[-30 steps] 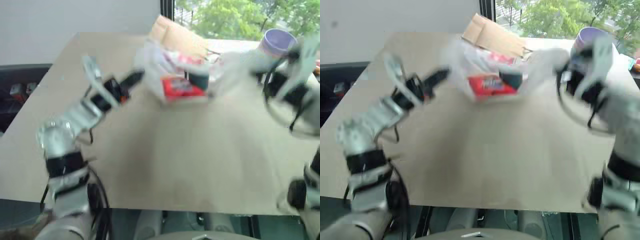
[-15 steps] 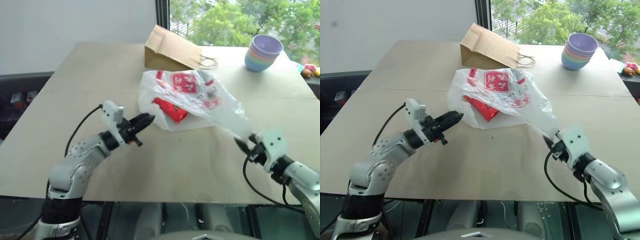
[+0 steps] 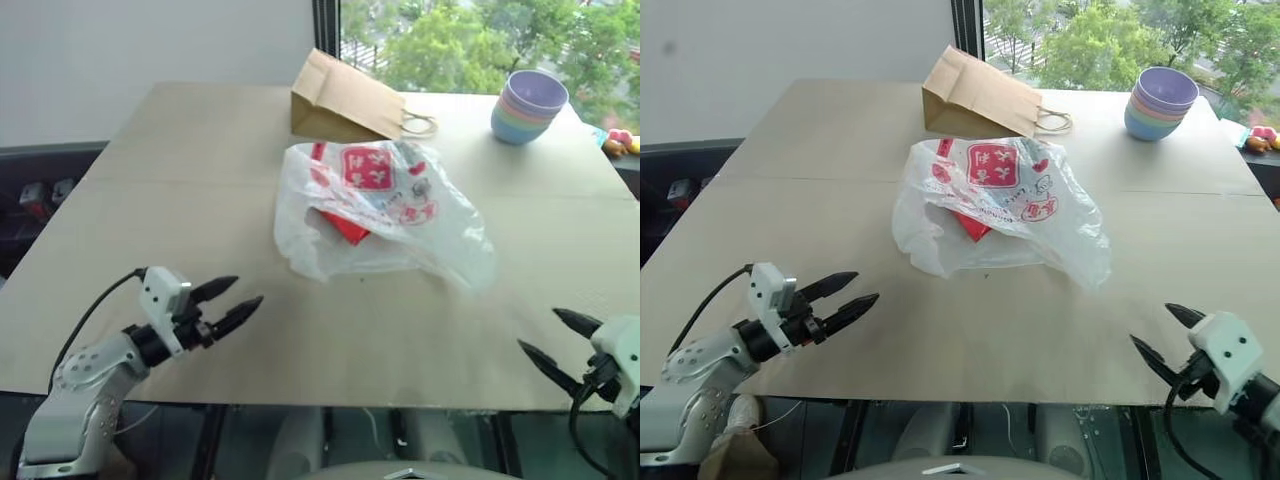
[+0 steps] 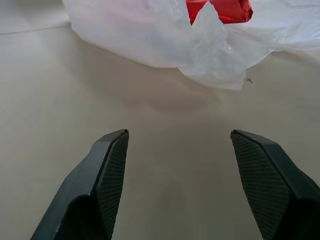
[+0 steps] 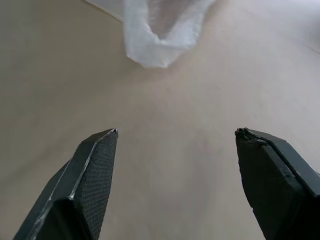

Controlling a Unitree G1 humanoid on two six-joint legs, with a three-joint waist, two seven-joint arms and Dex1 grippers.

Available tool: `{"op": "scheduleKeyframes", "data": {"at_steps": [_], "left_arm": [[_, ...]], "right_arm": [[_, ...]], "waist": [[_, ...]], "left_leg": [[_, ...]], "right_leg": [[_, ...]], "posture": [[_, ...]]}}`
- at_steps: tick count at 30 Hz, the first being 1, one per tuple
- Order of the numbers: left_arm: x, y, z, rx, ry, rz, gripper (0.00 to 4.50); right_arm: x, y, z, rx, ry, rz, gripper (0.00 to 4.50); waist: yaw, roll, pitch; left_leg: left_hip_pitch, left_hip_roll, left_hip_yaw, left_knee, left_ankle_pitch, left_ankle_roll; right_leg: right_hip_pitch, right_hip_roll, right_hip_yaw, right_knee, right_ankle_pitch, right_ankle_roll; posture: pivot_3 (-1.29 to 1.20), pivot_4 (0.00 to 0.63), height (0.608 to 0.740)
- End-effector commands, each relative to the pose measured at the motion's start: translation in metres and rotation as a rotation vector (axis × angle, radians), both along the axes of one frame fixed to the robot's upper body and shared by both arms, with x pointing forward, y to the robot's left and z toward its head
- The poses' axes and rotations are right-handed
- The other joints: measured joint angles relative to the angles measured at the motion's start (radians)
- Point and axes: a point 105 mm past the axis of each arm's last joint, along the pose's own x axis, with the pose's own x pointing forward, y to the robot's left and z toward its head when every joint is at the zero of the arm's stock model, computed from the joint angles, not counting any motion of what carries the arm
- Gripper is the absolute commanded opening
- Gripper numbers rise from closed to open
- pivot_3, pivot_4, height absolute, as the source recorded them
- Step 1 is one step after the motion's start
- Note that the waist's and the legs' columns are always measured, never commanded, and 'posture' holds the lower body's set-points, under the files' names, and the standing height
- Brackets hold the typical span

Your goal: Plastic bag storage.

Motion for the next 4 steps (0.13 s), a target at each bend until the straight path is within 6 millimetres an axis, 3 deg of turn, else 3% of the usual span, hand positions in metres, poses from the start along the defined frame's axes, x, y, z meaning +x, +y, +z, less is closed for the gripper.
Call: {"op": "scheduleKeyframes", "data": {"at_steps": [1,4], "left_arm": [[0.0054,0.0020,0.0221,-0.007,-0.079,0.020,3.38],[0.0040,-0.0036,0.0250,-0.007,-0.082,-0.009,3.38]], "right_arm": [[0.0033,-0.0046,0.0077,-0.020,-0.053,0.011,3.78],[0.0061,-0.0062,0.0055,-0.023,-0.054,0.018,3.78]], "waist": [[0.000,0.001,0.000],[0.001,0.001,0.000]], "left_leg": [[0.000,0.000,0.000,0.000,0.000,0.000],[0.000,0.000,0.000,0.000,0.000,0.000]], "right_leg": [[-0.001,-0.001,-0.001,0.000,0.000,0.000],[-0.001,-0.005,-0.008,0.000,0.000,0.000]], "posture": [[0.00,0.150,0.740],[0.00,0.150,0.740]]}}
